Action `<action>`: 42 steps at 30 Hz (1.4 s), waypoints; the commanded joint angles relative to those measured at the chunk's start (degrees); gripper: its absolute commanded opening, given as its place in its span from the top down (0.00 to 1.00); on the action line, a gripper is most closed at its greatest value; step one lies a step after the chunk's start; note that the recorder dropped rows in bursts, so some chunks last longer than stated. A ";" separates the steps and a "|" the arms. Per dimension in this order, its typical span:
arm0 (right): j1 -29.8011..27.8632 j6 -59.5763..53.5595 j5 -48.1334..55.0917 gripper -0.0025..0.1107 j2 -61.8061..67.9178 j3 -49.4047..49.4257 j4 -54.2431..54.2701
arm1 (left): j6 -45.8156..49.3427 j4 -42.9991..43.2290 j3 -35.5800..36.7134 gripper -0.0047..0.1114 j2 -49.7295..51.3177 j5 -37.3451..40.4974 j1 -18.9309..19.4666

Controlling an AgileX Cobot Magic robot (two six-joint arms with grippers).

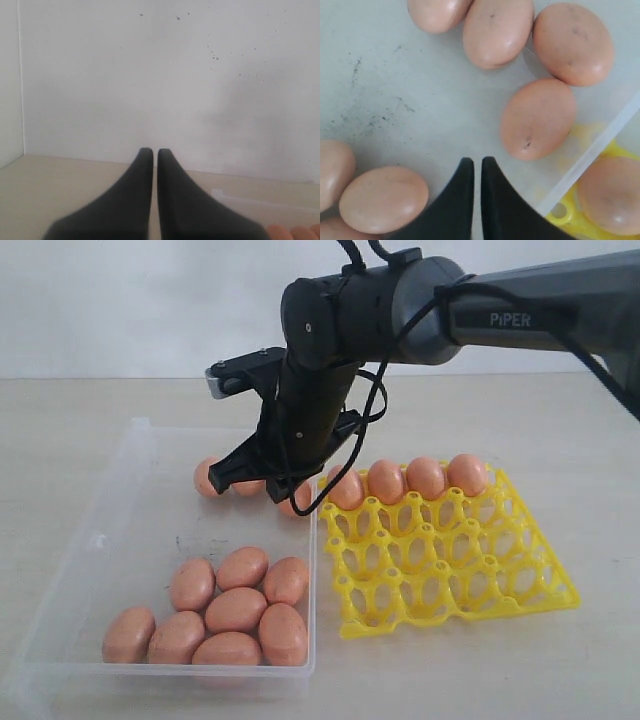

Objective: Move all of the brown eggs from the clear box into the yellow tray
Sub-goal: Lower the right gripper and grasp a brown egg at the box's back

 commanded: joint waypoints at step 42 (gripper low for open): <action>-0.17 4.07 -5.56 0.54 3.75 -0.36 -6.55 | 0.31 0.23 -0.05 0.93 -0.12 0.17 -0.08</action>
